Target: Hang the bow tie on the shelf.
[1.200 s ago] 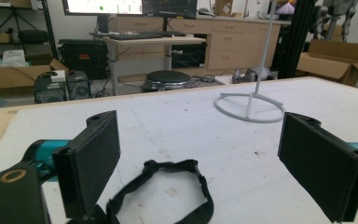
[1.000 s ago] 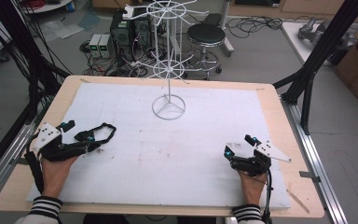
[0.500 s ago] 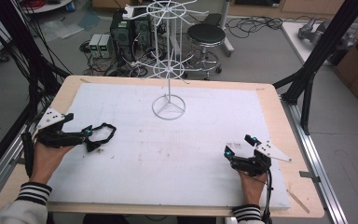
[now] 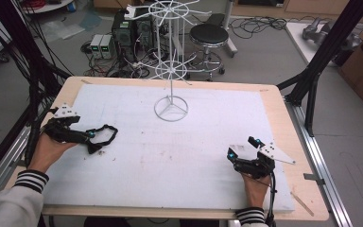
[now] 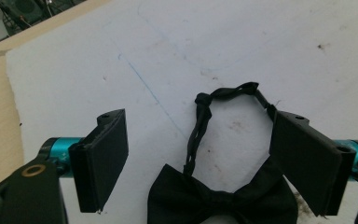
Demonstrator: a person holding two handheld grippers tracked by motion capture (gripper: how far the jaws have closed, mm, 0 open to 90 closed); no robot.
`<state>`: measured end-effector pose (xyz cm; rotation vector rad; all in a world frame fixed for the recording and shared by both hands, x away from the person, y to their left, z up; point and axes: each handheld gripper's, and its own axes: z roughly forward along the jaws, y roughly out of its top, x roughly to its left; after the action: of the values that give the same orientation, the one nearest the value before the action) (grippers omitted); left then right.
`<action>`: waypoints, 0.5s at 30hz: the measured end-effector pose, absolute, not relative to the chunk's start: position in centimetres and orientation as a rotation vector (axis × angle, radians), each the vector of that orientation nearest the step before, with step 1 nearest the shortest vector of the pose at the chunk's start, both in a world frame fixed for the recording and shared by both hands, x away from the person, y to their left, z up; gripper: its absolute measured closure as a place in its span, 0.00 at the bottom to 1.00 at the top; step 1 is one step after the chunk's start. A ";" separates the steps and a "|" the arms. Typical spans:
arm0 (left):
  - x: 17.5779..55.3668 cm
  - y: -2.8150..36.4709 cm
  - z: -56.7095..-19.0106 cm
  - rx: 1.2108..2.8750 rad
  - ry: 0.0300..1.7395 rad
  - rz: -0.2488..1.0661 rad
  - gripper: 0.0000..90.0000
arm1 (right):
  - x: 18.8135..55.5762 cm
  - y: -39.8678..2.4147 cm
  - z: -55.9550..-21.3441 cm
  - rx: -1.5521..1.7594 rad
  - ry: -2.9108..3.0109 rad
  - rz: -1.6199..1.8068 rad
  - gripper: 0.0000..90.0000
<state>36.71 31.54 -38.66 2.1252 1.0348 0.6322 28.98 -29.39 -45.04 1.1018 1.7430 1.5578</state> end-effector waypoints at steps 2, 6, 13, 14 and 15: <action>37.1 31.6 -38.7 2.152 1.045 0.614 0.23 | 29.0 -29.4 -45.0 1.104 1.741 1.562 0.01; 37.7 31.6 -38.9 2.203 1.048 0.573 0.29 | 29.0 -29.4 -45.0 1.109 1.741 1.563 0.01; 38.7 31.2 -39.8 2.287 1.085 0.501 0.34 | 29.0 -29.4 -45.0 1.108 1.741 1.563 0.01; 38.7 31.2 -39.8 2.287 1.085 0.501 0.35 | 29.0 -29.4 -45.0 1.108 1.740 1.563 0.01; 38.8 31.2 -39.9 2.297 1.086 0.495 0.36 | 29.0 -29.4 -45.0 1.107 1.740 1.563 0.01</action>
<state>38.81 31.19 -39.89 2.2966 1.0862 0.4949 28.98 -29.42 -45.04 1.1066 1.7402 1.5633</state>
